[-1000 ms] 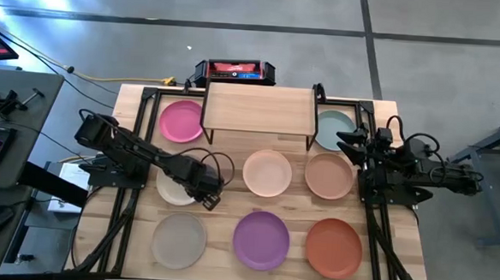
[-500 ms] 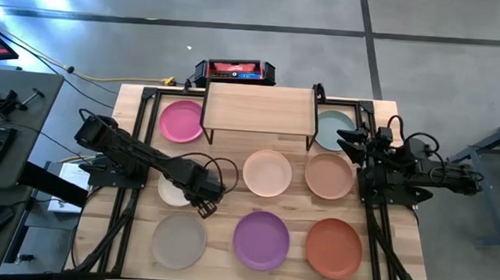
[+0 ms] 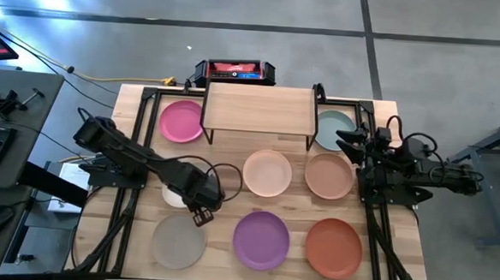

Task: Place and stack plates onto a shelf
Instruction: Put the white plate on the shelf

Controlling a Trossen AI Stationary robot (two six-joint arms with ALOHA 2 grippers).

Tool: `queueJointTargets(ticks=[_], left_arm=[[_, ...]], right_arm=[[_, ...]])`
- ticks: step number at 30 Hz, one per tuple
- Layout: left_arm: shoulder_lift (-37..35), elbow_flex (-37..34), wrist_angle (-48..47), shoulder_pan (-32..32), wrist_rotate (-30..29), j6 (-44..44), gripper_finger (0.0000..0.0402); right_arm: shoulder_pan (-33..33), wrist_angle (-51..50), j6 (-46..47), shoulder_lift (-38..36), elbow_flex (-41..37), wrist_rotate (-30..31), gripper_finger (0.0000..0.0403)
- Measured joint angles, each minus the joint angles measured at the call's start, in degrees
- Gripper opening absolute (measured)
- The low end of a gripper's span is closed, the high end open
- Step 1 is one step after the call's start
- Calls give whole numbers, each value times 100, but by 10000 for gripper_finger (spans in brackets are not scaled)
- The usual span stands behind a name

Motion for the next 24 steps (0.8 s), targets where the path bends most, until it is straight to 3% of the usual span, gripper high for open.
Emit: queueJointTargets(ticks=[11,24], left_arm=[[0,818,-1116,-128,-325,749,1],[-7,2059,-1983,143,-1649,1944,1]], right_arm=[[1,-96,-17,1,0,-2,172],[0,-101,-20,0,0,-2,172]])
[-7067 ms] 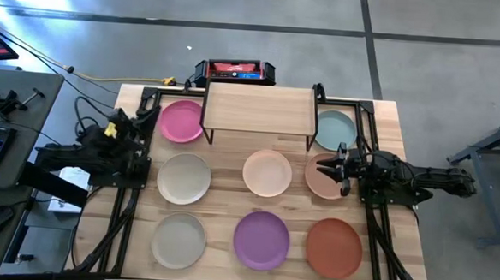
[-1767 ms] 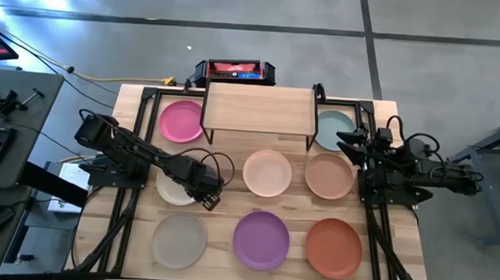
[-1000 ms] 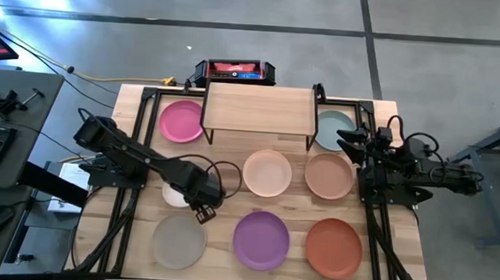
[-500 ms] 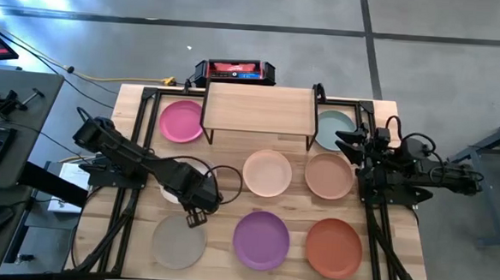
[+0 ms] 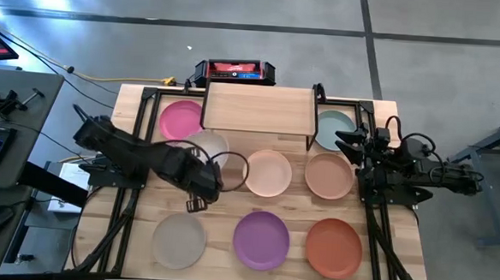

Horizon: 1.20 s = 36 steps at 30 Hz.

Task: Place and stack plates onto a shelf
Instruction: Put the white plate on the shelf

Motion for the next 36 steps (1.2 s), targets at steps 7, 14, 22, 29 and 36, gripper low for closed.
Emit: queueJointTargets(ticks=[7,14,22,29,36], left_arm=[[-2,414,-72,319,-661,961,1],[-2,468,39,901,-1683,2348,3],[-2,468,801,1728,-1891,4171,4],[-2,468,941,2436,-1742,5340,4],[2,468,1180,3129,-1085,5917,5]], right_arm=[[-1,-12,0,0,0,0,172],[0,-29,0,1,-2,0,172],[1,-38,0,0,-2,0,172],[-1,-38,44,1,-2,0,172],[0,-38,50,2,-2,0,172]])
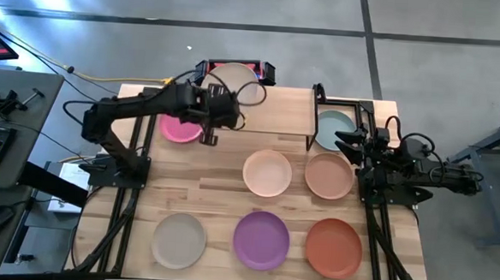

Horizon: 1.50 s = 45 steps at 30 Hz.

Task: Place and stack plates onto a shelf
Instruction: Put the white plate on the shelf

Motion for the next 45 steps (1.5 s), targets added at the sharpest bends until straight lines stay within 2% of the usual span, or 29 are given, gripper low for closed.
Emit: queueJointTargets(ticks=[4,11,20,37,45], left_arm=[[3,0,195,295,431,13,5],[130,-13,266,487,828,104,5],[590,-51,257,471,817,338,5],[894,-50,-5,471,690,298,6],[893,-50,-135,503,687,38,38]], right_arm=[[-2,0,257,-1,0,18,172],[0,-20,339,-2,0,39,172],[-2,-125,661,-2,0,42,172],[0,-368,762,-1,0,46,172],[0,-382,752,-2,0,46,172]])
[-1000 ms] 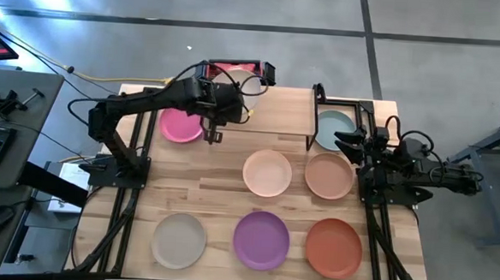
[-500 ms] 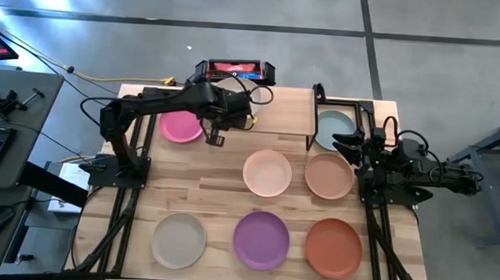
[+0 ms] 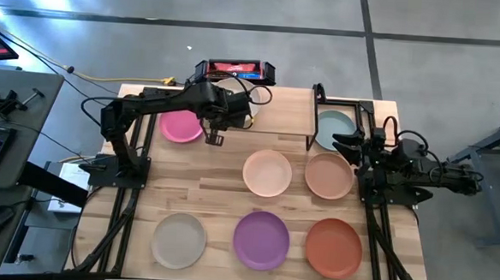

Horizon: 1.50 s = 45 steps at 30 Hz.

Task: Place and stack plates onto a shelf
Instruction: Put the white plate on the shelf, then stack the purple plate on top of the white plate on the shelf

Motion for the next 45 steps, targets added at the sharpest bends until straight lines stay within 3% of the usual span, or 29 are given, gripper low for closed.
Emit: queueJointTargets(ticks=[16,32,45], left_arm=[[-39,9,-159,-90,145,-407,119],[-66,1036,-1128,-131,133,-1242,122],[-125,1523,-1658,-528,1673,-1889,122]], right_arm=[[-1,0,-2,0,0,0,172],[-2,666,-2,0,0,0,172],[-2,2112,8,166,10,-349,172]])
